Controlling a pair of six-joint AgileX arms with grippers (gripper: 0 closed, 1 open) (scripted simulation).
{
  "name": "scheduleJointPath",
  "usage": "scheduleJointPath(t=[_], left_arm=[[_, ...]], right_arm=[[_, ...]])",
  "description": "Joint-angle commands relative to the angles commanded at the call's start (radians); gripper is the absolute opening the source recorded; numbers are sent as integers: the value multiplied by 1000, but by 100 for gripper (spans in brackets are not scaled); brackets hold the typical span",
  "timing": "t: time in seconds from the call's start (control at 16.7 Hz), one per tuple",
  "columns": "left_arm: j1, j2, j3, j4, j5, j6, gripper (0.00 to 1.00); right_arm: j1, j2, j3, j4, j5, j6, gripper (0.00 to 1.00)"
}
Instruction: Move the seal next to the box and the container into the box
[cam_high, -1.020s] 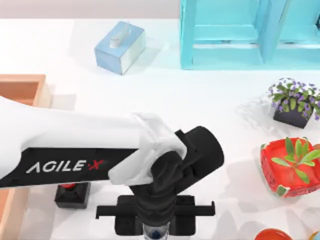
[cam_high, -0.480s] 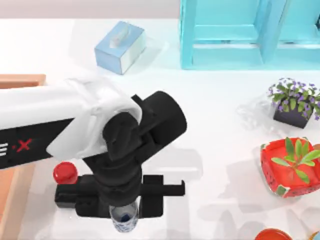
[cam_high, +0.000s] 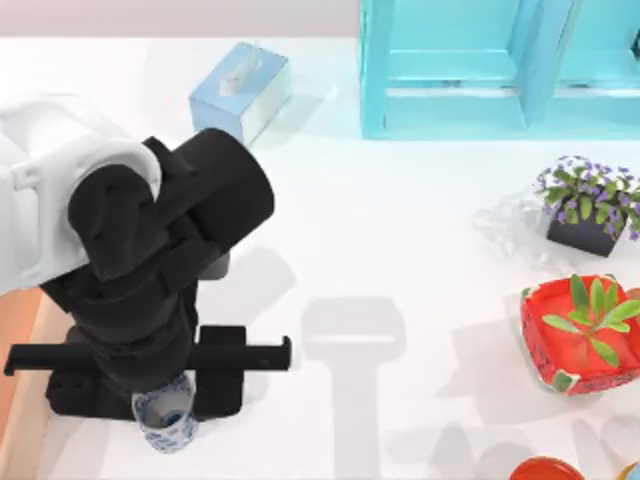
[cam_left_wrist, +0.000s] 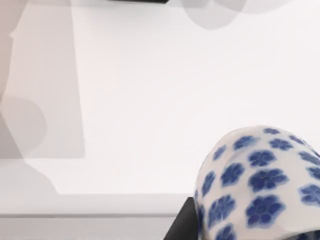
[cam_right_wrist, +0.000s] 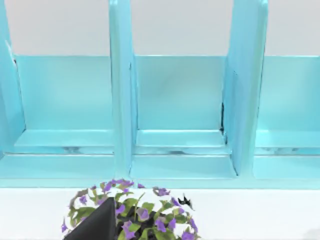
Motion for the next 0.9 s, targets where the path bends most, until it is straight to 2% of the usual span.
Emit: scheduleJointPath(t=[0.18, 0.36, 0.6, 0.9], left_arm=[[8, 6, 3, 0, -1, 13, 0], [101, 19, 12, -9, -1, 106, 0], [343, 31, 28, -16, 1, 345, 0], [731, 30, 35, -5, 5, 734, 0]], right_arm=[[0, 0, 0, 0, 0, 0, 100], [0, 0, 0, 0, 0, 0, 100], [0, 0, 0, 0, 0, 0, 100], [0, 0, 0, 0, 0, 0, 100]])
